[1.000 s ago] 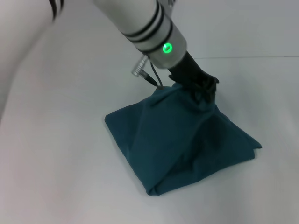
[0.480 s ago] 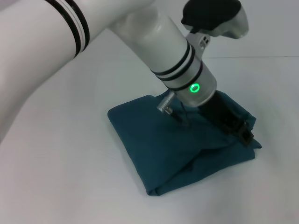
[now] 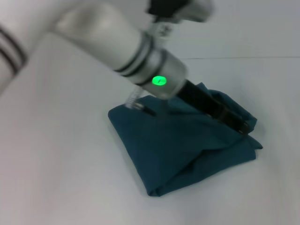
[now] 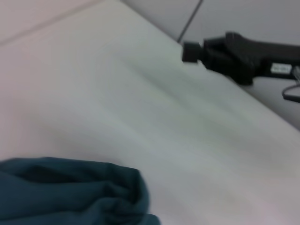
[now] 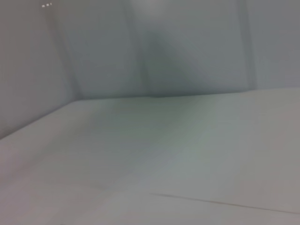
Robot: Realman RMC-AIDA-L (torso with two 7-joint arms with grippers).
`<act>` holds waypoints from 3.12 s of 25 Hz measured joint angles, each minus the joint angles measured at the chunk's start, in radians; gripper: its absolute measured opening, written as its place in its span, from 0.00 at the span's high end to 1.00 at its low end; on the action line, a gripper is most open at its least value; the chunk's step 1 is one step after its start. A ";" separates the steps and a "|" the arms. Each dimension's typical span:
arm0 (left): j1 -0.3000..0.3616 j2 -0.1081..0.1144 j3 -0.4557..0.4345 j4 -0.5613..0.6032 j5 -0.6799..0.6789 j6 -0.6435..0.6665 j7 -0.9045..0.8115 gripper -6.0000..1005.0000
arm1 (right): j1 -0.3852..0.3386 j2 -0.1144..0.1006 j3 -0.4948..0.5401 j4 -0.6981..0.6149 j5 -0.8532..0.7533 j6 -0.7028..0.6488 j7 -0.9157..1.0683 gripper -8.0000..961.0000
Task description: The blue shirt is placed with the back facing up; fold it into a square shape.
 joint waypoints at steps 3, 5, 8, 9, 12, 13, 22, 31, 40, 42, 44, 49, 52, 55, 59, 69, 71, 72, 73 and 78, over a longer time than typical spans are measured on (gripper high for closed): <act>0.125 -0.001 -0.069 0.067 -0.017 0.030 0.093 0.09 | 0.019 0.012 -0.004 -0.085 -0.061 -0.117 0.028 0.99; 0.196 -0.002 -0.120 0.078 -0.046 0.034 0.168 0.07 | 0.038 0.024 -0.013 -0.147 -0.101 -0.183 0.066 0.98; 0.299 -0.001 -0.225 0.061 -0.103 0.038 0.299 0.06 | 0.090 0.040 -0.070 -0.242 -0.197 -0.260 0.157 0.98; 0.321 -0.002 -0.255 0.050 -0.120 0.044 0.342 0.06 | 0.119 0.044 -0.107 -0.271 -0.244 -0.280 0.205 0.94; 0.378 -0.003 -0.351 0.000 -0.164 0.087 0.502 0.06 | 0.198 0.053 -0.202 -0.306 -0.349 -0.282 0.325 0.82; 0.388 -0.003 -0.370 -0.014 -0.169 0.101 0.535 0.06 | 0.221 0.054 -0.225 -0.306 -0.373 -0.279 0.352 0.78; 0.429 0.002 -0.462 -0.117 -0.130 0.128 0.699 0.06 | 0.413 0.074 -0.655 -0.258 -0.641 -0.089 0.662 0.26; 0.423 0.002 -0.457 -0.127 -0.124 0.124 0.707 0.06 | 0.480 0.077 -0.869 -0.129 -0.693 0.122 0.814 0.16; 0.418 0.002 -0.453 -0.142 -0.124 0.089 0.707 0.06 | 0.494 0.071 -0.894 -0.041 -0.706 0.259 0.862 0.17; 0.417 0.002 -0.452 -0.142 -0.124 0.086 0.706 0.06 | 0.499 0.069 -0.894 -0.028 -0.707 0.255 0.860 0.17; 0.415 0.002 -0.453 -0.142 -0.124 0.083 0.704 0.06 | 0.500 0.069 -0.895 -0.024 -0.710 0.254 0.858 0.17; 0.414 0.000 -0.451 -0.142 -0.124 0.077 0.702 0.06 | 0.501 0.069 -0.894 -0.002 -0.735 0.268 0.862 0.18; 0.413 -0.001 -0.451 -0.150 -0.124 0.075 0.702 0.06 | 0.505 0.069 -0.893 0.012 -0.737 0.283 0.862 0.23; 0.409 0.001 -0.451 -0.168 -0.124 0.071 0.705 0.06 | 0.501 0.069 -0.884 0.013 -0.737 0.298 0.863 0.36; 0.410 0.000 -0.451 -0.176 -0.124 0.067 0.707 0.06 | 0.498 0.066 -0.828 0.012 -0.737 0.301 0.865 0.47; 0.417 0.000 -0.452 -0.192 -0.124 0.066 0.710 0.06 | 0.494 0.055 -0.673 0.017 -0.747 0.304 0.858 0.75; 0.417 0.000 -0.452 -0.194 -0.124 0.066 0.712 0.06 | 0.495 0.055 -0.650 0.024 -0.752 0.311 0.859 0.83; 0.418 0.000 -0.452 -0.194 -0.124 0.067 0.714 0.06 | 0.496 0.055 -0.638 0.028 -0.758 0.316 0.861 0.87; 0.418 0.000 -0.452 -0.194 -0.124 0.067 0.717 0.06 | 0.497 0.055 -0.627 0.030 -0.764 0.320 0.863 0.91; 0.420 -0.001 -0.451 -0.196 -0.124 0.067 0.735 0.06 | 0.479 0.055 -0.566 0.012 -0.776 0.318 0.856 0.95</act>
